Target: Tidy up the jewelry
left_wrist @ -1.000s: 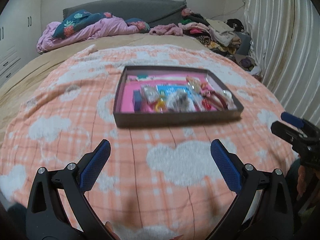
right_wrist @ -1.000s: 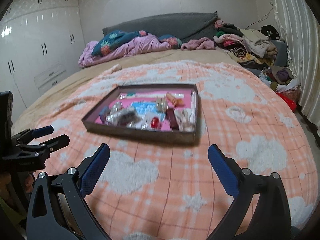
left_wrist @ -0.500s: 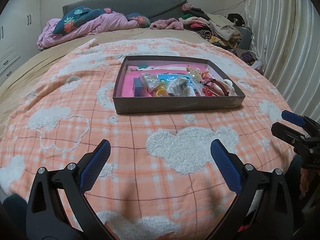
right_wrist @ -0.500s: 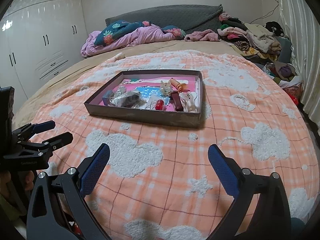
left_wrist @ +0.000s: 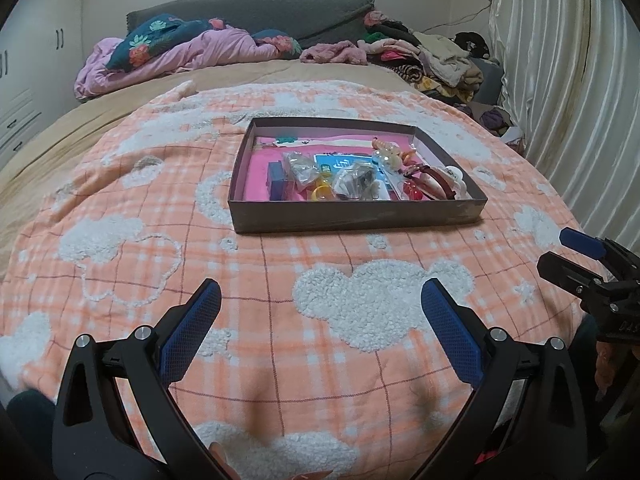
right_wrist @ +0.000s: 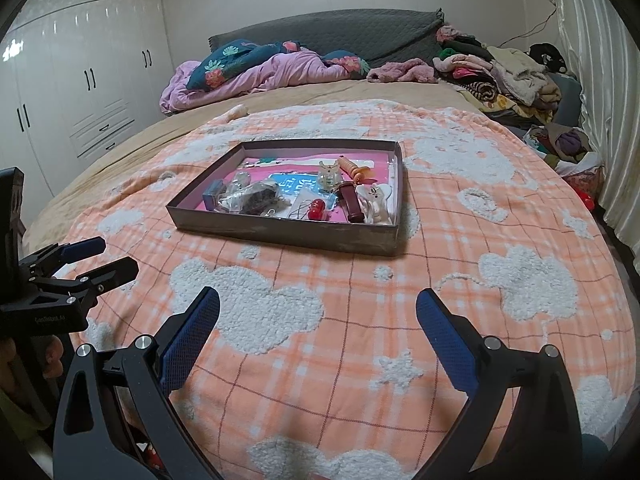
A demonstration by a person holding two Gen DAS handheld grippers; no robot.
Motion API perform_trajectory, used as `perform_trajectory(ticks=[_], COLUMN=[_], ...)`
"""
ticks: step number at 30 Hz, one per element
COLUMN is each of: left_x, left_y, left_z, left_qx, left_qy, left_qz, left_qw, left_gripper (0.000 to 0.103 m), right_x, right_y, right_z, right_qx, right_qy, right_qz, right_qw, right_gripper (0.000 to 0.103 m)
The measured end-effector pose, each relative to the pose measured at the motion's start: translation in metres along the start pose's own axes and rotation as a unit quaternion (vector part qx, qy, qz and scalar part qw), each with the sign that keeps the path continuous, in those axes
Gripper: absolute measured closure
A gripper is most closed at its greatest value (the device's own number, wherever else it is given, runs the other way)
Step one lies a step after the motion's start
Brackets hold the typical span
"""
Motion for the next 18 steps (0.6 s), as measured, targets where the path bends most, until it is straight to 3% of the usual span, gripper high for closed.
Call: perform_trajectory(ticks=[18], left_x=[-0.0031], left_y=[0.0002], left_z=[0.0003], left_qx=[-0.003], left_qy=[0.006], left_qz=[0.002], left_qw=[1.0], left_gripper=[0.009], right_x=[0.0004], right_y=[0.0004], right_z=[0.0007], right_qx=[0.001], right_qy=[-0.001], right_qz=[0.0], right_qw=[1.0], right_gripper=[0.005])
Point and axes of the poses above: each gripper's, at about its wrist camera, not at the fingertips, and z roughly against the way its jaws point, x to its right, y to its top, the point moved 2 cm from there along -z, roughly the way its jaws point, and after that the axes turned 1 degree about y, right-handed, at the moved point
